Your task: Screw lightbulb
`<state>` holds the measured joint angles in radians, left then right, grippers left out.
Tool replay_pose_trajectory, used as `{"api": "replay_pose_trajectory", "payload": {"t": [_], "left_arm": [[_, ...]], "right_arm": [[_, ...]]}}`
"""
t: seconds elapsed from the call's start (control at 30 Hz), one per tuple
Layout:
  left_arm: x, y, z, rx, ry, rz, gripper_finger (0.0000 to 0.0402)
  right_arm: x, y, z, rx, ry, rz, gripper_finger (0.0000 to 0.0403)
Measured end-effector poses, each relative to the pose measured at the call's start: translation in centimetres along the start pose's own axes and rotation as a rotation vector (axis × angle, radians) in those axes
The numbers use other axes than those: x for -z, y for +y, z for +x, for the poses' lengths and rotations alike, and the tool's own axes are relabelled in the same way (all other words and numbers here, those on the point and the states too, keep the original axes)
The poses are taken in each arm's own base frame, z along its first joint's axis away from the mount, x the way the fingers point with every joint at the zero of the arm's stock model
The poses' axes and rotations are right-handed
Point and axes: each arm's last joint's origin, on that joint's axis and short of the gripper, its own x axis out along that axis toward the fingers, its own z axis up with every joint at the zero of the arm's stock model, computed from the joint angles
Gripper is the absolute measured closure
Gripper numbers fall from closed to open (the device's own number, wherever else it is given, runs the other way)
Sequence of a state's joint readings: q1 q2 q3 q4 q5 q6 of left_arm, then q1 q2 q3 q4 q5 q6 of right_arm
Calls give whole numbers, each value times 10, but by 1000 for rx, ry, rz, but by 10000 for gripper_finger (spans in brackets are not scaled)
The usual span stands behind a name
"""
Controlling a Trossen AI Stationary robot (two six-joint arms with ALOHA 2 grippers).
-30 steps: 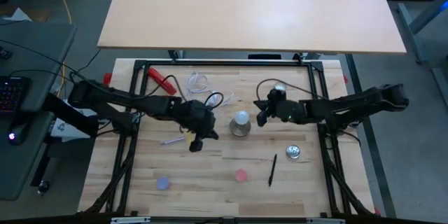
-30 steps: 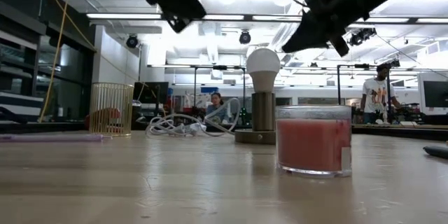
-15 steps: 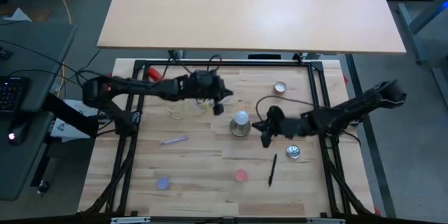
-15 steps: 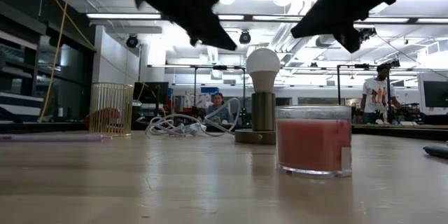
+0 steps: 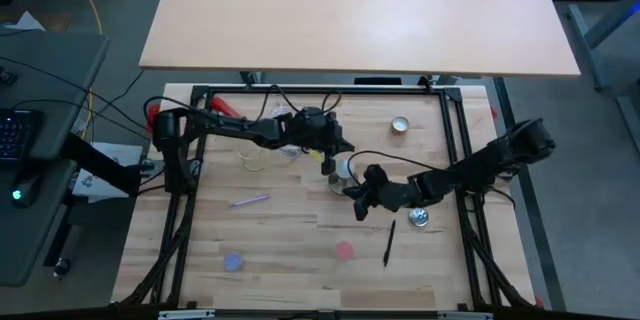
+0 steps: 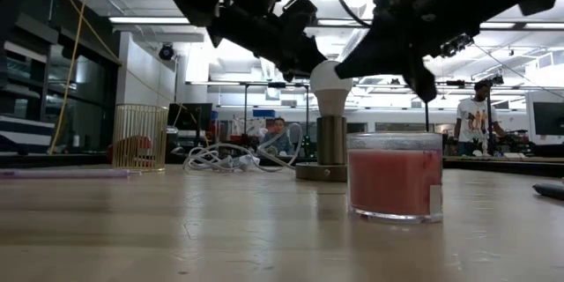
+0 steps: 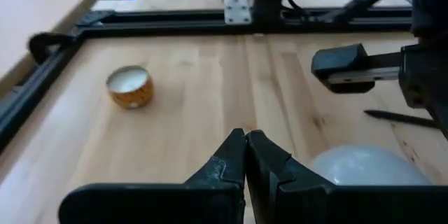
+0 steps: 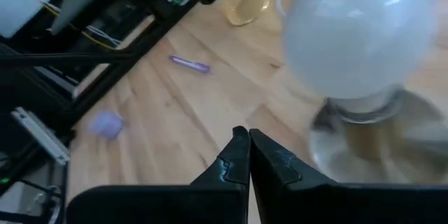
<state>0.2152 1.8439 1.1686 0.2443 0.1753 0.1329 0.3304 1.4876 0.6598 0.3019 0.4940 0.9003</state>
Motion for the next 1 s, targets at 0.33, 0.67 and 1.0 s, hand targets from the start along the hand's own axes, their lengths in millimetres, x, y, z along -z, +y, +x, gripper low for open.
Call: {"api": "replay_pose_trajectory", "payload": {"t": [0.33, 0.67, 1.0], "left_arm": [[9, -6, 3, 71, 68, -9, 401], [15, -7, 0, 108, 143, -39, 401], [17, -12, -19, 145, 298, -61, 401]], "right_arm": [[-8, -7, 13, 14, -60, -13, 403], [-19, -16, 20, -3, -29, -42, 403], [-19, -17, 19, 1, -7, -72, 403]]}}
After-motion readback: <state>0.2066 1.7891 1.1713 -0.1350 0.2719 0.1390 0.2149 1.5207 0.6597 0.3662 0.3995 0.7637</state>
